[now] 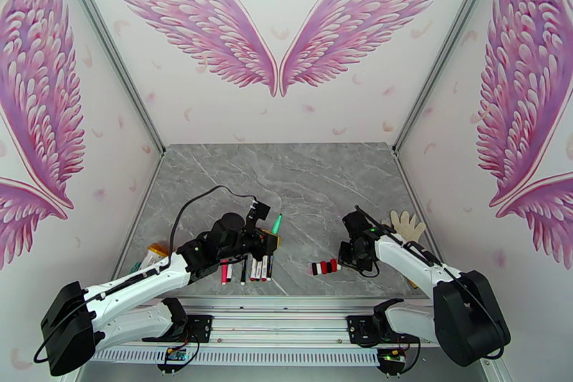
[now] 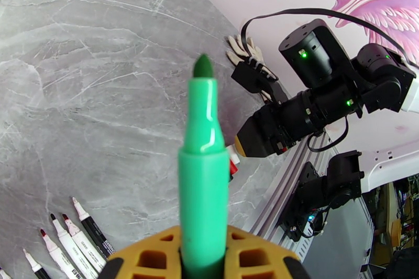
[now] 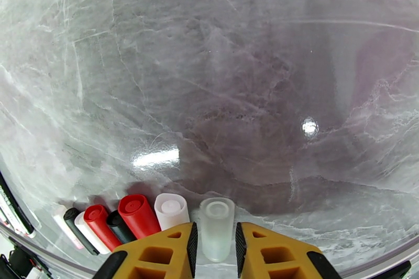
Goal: Open the pen caps
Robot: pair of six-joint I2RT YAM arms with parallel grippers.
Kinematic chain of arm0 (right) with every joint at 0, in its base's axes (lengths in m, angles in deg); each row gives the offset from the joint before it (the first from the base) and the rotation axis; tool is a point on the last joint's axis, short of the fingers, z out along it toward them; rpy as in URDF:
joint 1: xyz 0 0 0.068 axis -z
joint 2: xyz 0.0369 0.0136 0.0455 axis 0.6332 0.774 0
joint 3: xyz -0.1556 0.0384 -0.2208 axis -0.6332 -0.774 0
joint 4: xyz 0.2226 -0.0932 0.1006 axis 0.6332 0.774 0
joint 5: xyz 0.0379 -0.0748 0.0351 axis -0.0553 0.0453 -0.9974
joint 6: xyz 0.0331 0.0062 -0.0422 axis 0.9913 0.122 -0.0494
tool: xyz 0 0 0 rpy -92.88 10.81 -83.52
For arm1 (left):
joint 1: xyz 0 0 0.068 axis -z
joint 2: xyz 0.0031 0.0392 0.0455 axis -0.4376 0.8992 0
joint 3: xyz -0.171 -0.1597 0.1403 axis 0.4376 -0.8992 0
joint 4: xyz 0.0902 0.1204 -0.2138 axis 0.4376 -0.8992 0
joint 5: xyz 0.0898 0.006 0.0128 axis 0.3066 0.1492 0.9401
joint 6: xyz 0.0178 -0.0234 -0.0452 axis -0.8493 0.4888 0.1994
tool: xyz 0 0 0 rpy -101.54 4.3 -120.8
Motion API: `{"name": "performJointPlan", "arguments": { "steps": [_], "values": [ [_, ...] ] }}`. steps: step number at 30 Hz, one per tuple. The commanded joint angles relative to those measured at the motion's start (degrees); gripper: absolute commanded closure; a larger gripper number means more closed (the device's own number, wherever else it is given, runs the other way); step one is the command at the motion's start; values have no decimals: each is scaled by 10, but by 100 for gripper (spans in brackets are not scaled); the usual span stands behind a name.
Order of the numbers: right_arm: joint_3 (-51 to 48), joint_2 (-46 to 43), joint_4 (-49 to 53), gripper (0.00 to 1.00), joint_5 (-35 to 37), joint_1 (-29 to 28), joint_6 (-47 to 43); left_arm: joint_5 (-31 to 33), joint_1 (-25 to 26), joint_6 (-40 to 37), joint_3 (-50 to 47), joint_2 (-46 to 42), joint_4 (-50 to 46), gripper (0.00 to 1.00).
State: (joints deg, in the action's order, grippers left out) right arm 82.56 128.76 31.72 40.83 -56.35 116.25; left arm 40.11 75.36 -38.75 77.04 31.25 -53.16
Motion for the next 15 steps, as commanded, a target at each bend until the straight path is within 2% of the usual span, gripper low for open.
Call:
{"name": "performJointPlan", "arguments": {
  "steps": [1, 5, 9, 15],
  "values": [
    [-1, -13, -4, 71, -3, -4, 7, 0, -2, 9, -7, 3, 13, 95],
    [9, -36, 6, 68, 12, -5, 10, 26, 1, 22, 2, 17, 2, 95],
    [24, -74, 3, 64, 18, -5, 7, 107, 28, 36, 23, 30, -38, 95],
    [39, -142, -24, 43, -9, -5, -17, 226, 79, 82, 40, 62, -64, 95]
  ]
}}
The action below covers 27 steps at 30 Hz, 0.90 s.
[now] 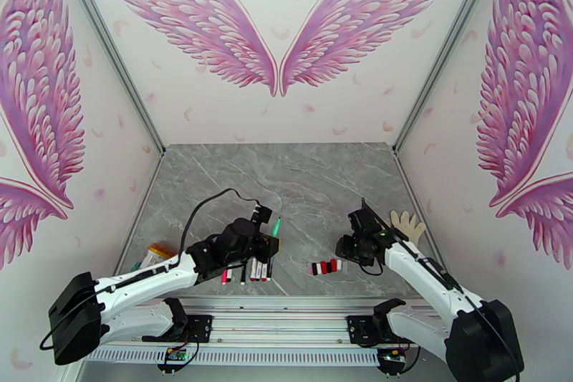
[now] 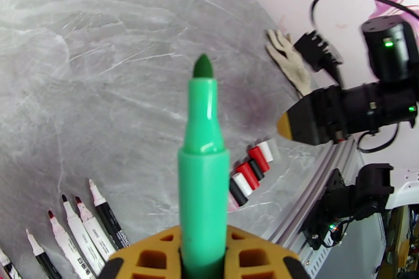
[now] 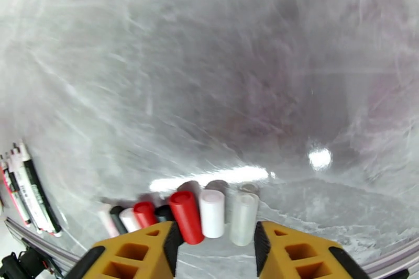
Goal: Open the pen caps
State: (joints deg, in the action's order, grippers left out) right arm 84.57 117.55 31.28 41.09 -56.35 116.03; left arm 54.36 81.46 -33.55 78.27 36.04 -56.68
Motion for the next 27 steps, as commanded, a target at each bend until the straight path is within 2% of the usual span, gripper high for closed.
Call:
{"name": "performJointPlan", "arguments": {
  "steps": [1, 5, 7, 11, 18, 27],
  "values": [
    [20, -43, -28, 39, -22, -4, -19, 102, 27, 40, 32, 21, -31, 95],
    [26, -85, -44, 18, -53, -5, -37, 165, 54, 85, 59, 65, -60, 95],
    [31, -103, -46, 2, -71, -5, -46, 189, 68, 111, 77, 89, -78, 95],
    [34, -131, -45, 1, -102, -4, -47, 215, 83, 157, 108, 135, -111, 93],
    [30, -158, -45, 1, -166, -4, -50, 229, 106, 194, 180, 230, -177, 91],
    [24, -199, -8, 1, -140, -5, -60, 248, 127, 238, 231, 305, -243, 91]
  ]
}}
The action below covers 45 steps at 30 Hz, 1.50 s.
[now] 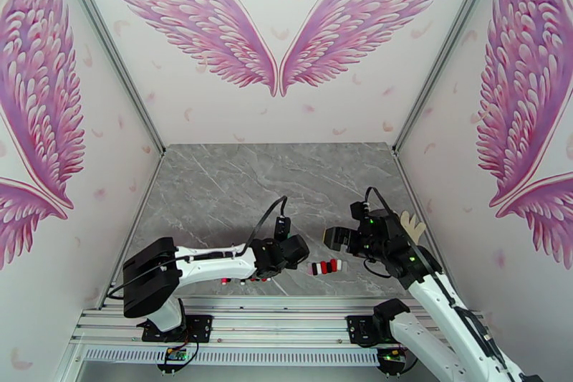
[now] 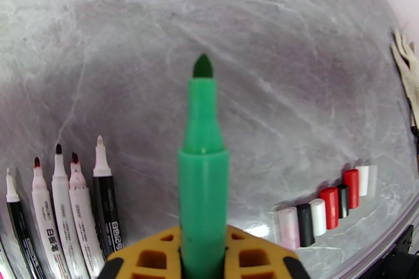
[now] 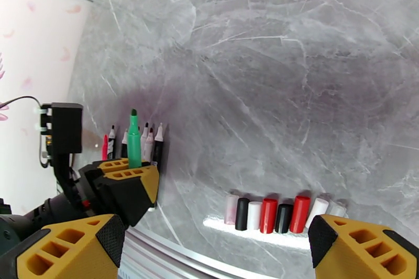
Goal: Open the pen caps
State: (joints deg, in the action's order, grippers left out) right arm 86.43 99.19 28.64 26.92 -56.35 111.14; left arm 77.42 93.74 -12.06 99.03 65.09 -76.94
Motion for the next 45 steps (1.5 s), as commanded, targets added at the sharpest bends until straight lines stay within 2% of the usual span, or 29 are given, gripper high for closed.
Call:
{"name": "performJointPlan", "arguments": {
  "steps": [1, 21, 33, 45],
  "values": [
    [3, -21, 21, 1, 4, -5, -10, 18, 5, 25, 24, 18, -40, 91],
    [6, -21, 29, 1, 1, -5, -11, 23, 9, 73, 76, 101, -125, 87],
    [4, -20, 26, 1, -4, -5, -12, 15, 9, 76, 80, 119, -129, 76],
    [3, -20, 23, 1, -7, -5, -13, 18, 9, 84, 83, 118, -148, 72]
  ]
}}
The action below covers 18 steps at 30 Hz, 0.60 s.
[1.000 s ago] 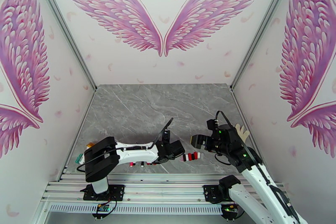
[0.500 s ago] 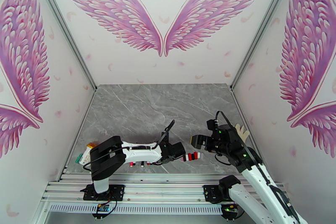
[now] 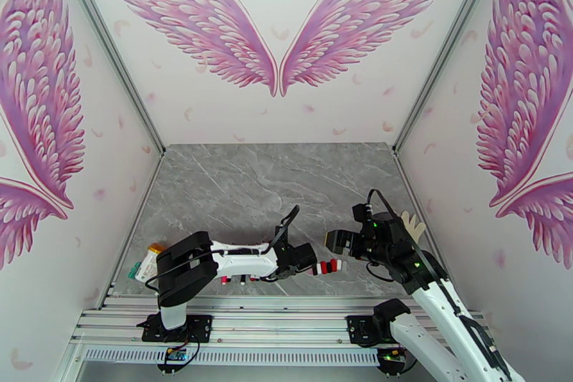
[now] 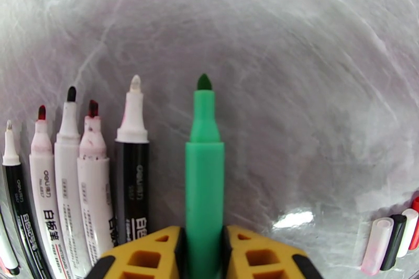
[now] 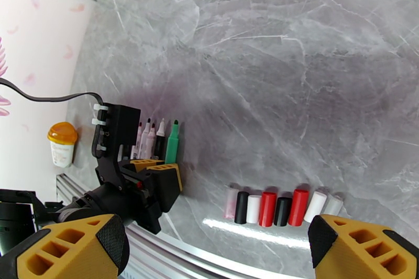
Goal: Open the pen caps
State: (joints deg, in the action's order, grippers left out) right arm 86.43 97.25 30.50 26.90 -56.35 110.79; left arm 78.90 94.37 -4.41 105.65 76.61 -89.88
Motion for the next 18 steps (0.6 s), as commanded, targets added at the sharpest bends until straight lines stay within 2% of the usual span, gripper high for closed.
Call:
{"name": "performJointPlan", "arguments": {
  "steps": [1, 18],
  "values": [
    [3, 0, 5, 1, -7, -4, -8, 4, 3, 9, 17, 2, -21, 72],
    [1, 3, 1, 1, -9, -5, -10, 24, 3, 10, 33, -22, -58, 72]
  ]
}}
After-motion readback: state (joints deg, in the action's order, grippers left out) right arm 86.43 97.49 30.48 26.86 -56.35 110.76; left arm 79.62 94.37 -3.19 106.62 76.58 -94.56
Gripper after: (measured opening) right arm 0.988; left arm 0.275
